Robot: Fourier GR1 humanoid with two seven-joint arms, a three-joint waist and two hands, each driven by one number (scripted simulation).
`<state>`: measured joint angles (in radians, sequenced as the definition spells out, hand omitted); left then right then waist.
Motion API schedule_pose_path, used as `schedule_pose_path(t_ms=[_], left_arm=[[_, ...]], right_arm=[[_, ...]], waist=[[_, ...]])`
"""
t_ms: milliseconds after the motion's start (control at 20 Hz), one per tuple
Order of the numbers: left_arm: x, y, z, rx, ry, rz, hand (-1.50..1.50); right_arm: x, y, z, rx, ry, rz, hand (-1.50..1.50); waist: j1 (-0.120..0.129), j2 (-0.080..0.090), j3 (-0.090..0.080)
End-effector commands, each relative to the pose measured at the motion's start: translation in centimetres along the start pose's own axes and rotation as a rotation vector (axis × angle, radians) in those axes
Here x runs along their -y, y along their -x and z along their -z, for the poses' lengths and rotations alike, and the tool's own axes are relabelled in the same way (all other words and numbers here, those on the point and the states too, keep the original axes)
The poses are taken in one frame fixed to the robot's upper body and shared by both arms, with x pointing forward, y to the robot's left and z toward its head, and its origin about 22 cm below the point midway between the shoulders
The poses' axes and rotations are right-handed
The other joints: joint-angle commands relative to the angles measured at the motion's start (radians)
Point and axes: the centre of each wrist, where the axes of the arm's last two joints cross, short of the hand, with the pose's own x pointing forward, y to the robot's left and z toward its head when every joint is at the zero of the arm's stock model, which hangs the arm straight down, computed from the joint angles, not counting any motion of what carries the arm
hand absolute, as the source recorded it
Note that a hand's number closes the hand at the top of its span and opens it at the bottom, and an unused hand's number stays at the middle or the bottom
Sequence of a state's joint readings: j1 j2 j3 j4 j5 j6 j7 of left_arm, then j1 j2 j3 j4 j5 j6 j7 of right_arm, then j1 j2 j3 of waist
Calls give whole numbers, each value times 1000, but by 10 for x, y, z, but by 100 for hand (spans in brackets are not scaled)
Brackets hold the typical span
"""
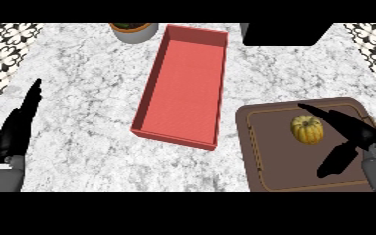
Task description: Pick the squash from the tray and place it in the cardboard box
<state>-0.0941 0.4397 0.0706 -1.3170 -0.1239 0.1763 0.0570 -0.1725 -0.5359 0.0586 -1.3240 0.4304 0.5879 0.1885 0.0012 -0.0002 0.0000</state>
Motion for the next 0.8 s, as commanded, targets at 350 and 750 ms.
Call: schedule_pose_path(t_ms=[350, 750], left_arm=[[4, -12, -7, 13, -4, 14, 0], [14, -26, 7, 83, 63, 0, 0]], right_arm=[[-19, 3, 38, -8, 257, -122, 150], [58, -63, 37, 459, 202, -475, 150]], waist=[[11, 1, 1], [113, 30, 6]])
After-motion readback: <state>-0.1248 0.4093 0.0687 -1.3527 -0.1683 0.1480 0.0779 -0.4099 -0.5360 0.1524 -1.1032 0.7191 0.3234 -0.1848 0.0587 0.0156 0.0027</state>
